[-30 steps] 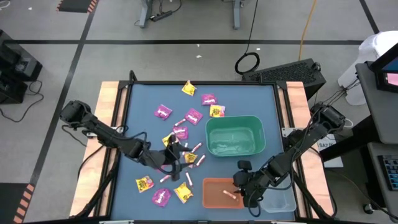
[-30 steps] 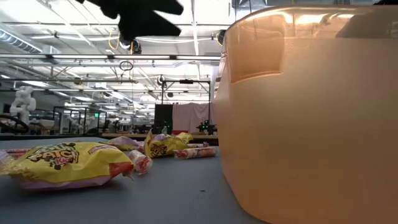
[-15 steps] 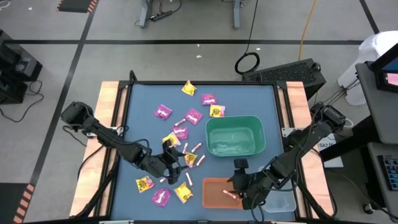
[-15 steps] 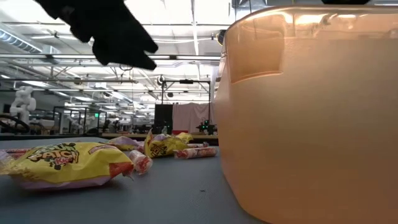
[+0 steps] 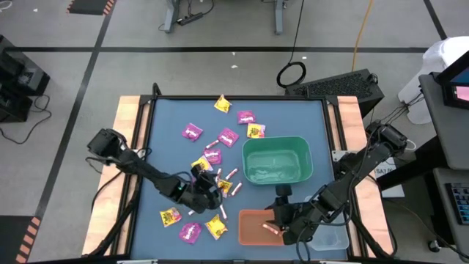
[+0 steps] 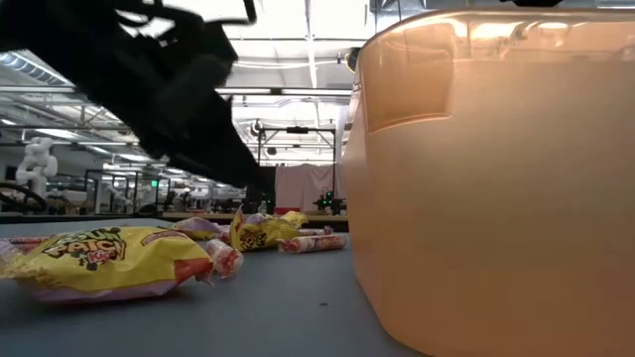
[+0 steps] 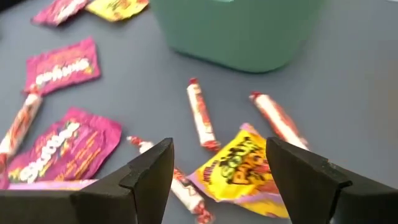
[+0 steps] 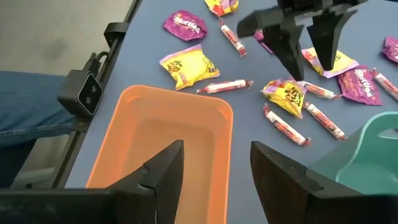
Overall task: Sort candy
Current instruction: Put the white candy into the orange bin
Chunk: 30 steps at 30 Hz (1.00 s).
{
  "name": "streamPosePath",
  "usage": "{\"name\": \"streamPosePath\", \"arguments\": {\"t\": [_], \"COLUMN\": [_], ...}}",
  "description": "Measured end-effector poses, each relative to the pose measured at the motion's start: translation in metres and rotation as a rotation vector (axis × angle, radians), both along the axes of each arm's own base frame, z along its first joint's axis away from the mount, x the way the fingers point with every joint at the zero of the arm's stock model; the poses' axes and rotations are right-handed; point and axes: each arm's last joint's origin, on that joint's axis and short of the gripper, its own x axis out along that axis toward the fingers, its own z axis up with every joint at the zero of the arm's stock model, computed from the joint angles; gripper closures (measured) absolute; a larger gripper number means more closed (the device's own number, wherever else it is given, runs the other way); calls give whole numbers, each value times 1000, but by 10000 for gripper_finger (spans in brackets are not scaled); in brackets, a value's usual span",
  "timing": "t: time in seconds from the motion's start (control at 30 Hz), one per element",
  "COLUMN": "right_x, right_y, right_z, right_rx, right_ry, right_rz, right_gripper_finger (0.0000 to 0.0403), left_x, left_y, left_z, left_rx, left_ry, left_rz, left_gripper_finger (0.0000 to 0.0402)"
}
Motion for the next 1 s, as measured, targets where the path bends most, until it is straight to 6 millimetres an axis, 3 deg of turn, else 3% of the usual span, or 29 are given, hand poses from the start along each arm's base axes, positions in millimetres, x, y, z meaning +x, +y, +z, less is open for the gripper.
{"name": "streamPosePath", "arguments": {"t": [0.4,1.0], "right_x": [1,1], "right_y": [1,1], "right_z": [1,1], "right_rx": [7,17], "right_ry": [-12,-11], "right_rz": [1,5], "right_gripper_finger": [227,227], "left_x": [8,-3], "left_y": [11,-3], "left_z": [-33,-21], "left_rx": [-69,-88], "left_ry": [40,88], "left_rz": [114,32], "left_gripper_finger": [142,142]}}
